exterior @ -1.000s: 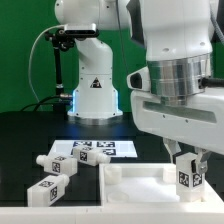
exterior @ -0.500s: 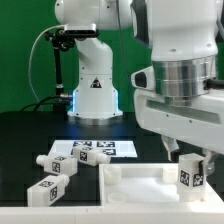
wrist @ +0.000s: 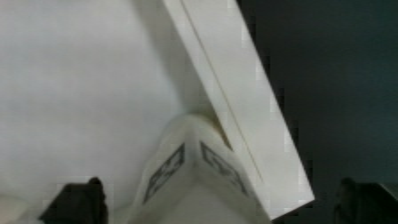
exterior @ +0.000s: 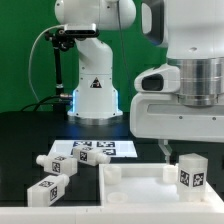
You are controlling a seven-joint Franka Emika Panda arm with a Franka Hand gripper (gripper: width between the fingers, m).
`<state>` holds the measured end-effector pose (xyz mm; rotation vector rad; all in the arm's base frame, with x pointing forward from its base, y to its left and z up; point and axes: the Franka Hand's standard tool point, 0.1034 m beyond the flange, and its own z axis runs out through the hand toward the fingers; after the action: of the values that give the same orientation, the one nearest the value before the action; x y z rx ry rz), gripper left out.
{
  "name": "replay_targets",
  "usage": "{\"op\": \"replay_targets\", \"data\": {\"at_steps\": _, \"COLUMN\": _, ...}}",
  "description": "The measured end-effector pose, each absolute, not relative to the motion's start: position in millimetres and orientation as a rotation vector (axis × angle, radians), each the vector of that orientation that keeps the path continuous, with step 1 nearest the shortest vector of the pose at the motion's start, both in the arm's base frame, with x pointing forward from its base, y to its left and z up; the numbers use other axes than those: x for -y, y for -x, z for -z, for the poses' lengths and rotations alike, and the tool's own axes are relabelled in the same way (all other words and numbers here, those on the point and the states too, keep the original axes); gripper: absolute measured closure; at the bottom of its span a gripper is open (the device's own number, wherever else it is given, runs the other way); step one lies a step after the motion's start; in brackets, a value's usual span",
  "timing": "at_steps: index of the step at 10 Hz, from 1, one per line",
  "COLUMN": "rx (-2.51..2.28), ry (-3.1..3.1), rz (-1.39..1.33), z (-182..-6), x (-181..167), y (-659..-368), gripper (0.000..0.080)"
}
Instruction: Assemble one leg
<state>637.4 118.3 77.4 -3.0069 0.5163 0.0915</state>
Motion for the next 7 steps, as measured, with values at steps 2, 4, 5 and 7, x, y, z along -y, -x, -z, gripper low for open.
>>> {"op": "replay_targets", "data": {"at_steps": 2, "rx": -0.264, "ry": 3.035, "rz": -0.077, "z": -77.4, "x": -117.8, "y": -637.7, "gripper": 0.0151}}
{"op": "replay_targets", "data": {"at_steps": 4, "rx": 0.269, "ry": 3.042, "rz": 0.08, "z": -72.3, "x": -112.5, "y": -646.0, "gripper": 0.0151}}
{"op": "replay_targets", "data": {"at_steps": 5, "rx": 0.198, "ry": 3.045, "rz": 0.06, "z": -72.6, "x": -113.8, "y": -644.4, "gripper": 0.0174}}
{"op": "replay_targets", "data": {"at_steps": 7, "rx": 0.169, "ry": 3.046, "rz": 0.061, "z": -72.5, "x": -113.4, "y": -644.7, "gripper": 0.0373}}
